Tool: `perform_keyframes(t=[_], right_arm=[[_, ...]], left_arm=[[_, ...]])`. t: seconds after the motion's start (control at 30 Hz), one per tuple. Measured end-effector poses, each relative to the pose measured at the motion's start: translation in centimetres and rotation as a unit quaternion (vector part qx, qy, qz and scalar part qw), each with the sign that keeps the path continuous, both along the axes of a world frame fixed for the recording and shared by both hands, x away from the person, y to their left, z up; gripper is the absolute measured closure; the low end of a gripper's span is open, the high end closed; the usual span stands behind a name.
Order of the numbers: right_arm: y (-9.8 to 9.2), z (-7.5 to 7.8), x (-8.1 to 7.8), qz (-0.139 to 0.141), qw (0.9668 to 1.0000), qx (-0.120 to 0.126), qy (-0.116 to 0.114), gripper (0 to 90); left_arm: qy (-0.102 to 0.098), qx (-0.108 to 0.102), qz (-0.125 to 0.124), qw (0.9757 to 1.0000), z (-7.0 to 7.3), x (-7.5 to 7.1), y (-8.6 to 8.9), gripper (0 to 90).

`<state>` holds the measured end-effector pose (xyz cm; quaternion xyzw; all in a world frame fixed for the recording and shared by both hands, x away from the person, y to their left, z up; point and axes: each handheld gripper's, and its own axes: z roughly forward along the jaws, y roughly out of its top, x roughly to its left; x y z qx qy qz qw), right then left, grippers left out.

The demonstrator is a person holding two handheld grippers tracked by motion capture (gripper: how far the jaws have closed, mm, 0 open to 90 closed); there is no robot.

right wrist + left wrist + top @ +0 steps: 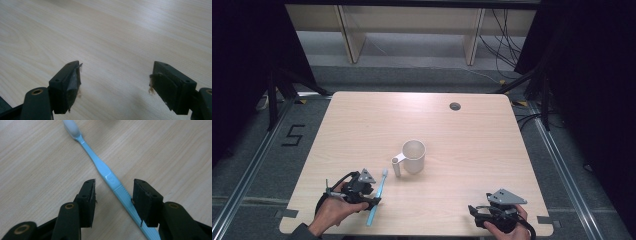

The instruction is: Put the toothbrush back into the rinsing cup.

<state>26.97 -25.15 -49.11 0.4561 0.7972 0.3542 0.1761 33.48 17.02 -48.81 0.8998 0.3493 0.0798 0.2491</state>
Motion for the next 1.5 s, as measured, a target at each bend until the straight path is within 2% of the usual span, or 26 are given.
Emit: perform_keyframes(t=[0.03,0.1,0.13,0.2,0.27,0.33,0.37,0.4,0.57,0.6,0.63,0.67,0.73,0.83,0.87,0.9,0.93,1.07,1.17,1.2,1.27,1.3,1.33,1.47,1.5], right_arm=[[0.0,0.0,0.0,0.001,0.9999,-0.009,-0.010,24.3],[-0.1,0.0,0.1,0.003,0.9998,-0.013,-0.012,24.3],[-0.1,0.0,0.1,0.003,0.9998,-0.013,-0.012,24.3],[-0.1,-0.1,0.1,0.007,0.9999,-0.008,-0.013,24.3],[-0.1,-0.1,0.1,0.007,0.9998,-0.011,-0.012,24.3],[-0.1,0.0,0.1,0.005,0.9999,-0.005,-0.007,24.4],[-0.1,0.0,0.1,0.003,1.0000,-0.002,-0.005,24.4],[-0.1,0.0,0.1,0.002,0.9999,-0.009,-0.010,24.4],[0.0,0.0,0.0,0.000,1.0000,0.002,-0.001,24.4],[-0.1,0.0,0.1,0.004,0.9999,-0.007,-0.012,24.4],[-0.1,0.0,0.1,0.003,0.9999,-0.007,-0.009,24.5],[-0.2,0.0,0.1,0.010,0.9997,-0.014,-0.017,24.5],[-0.2,0.0,0.1,0.009,0.9997,-0.014,-0.019,24.5],[-0.2,0.0,0.2,0.011,0.9997,-0.013,-0.017,24.5],[0.0,0.0,0.0,0.003,0.9999,-0.006,-0.010,24.4],[-0.2,0.0,0.2,0.010,0.9997,-0.013,-0.020,24.5],[-0.2,0.0,0.2,0.010,0.9997,-0.013,-0.020,24.5],[-0.2,0.0,0.1,0.009,0.9997,-0.015,-0.018,24.5],[-0.2,0.0,0.2,0.008,0.9997,-0.015,-0.018,24.6],[0.0,0.0,0.0,0.000,1.0000,0.000,-0.001,24.6],[0.1,0.0,-0.1,-0.003,1.0000,0.003,0.002,24.6],[-0.2,-0.1,0.2,0.014,0.9996,-0.013,-0.022,24.7],[-0.2,0.0,0.1,0.006,0.9998,-0.015,-0.015,24.7],[-0.1,0.1,0.2,0.010,0.9998,-0.007,-0.017,24.9],[-0.2,0.0,0.2,0.011,0.9996,-0.014,-0.023,24.9]], left_arm=[[0.000,0.000,0.000,1.0000,-0.1,0.1,0.0,54.9],[0.001,-0.002,0.003,1.0000,-0.2,0.1,0.0,55.5],[0.011,-0.003,0.004,0.9999,-0.1,0.1,-0.1,55.5],[0.008,-0.005,0.004,0.9999,-0.2,0.2,-0.1,56.5],[0.010,0.008,0.000,0.9999,-0.3,0.2,-0.2,59.3],[0.012,0.009,-0.002,0.9999,-0.3,0.3,-0.2,60.6],[0.013,0.014,-0.007,0.9998,-0.2,0.2,-0.1,64.7],[0.014,0.016,-0.011,0.9997,-0.2,0.2,0.0,66.6],[0.014,0.025,-0.014,0.9995,0.0,0.2,0.5,71.2],[0.014,0.026,-0.014,0.9995,0.0,0.2,0.6,72.1],[0.015,0.029,-0.015,0.9994,0.0,0.2,0.7,72.9],[0.015,0.034,-0.017,0.9992,0.1,0.2,1.0,74.2],[0.019,0.033,-0.014,0.9992,0.1,0.2,1.1,74.8],[0.023,0.044,-0.021,0.9985,0.2,0.3,1.7,75.8],[0.025,0.044,-0.018,0.9986,0.1,0.3,1.8,76.1],[0.027,0.040,-0.013,0.9988,0.1,0.2,1.9,76.3],[0.035,0.044,-0.014,0.9983,0.1,0.3,2.1,76.3],[0.044,0.069,-0.017,0.9965,0.3,0.6,2.2,76.1],[0.049,0.074,-0.013,0.9959,0.3,0.7,1.9,76.2],[0.053,0.083,-0.022,0.9949,0.4,0.9,1.9,76.2],[0.055,0.088,-0.022,0.9944,0.4,1.0,1.7,76.3],[0.057,0.092,-0.024,0.9938,0.4,1.1,1.6,76.4],[0.062,0.092,-0.017,0.9937,0.4,1.0,1.5,76.6],[0.083,0.121,-0.021,0.9890,0.6,1.3,1.1,76.8],[0.086,0.125,-0.022,0.9882,0.6,1.3,1.0,76.9]])
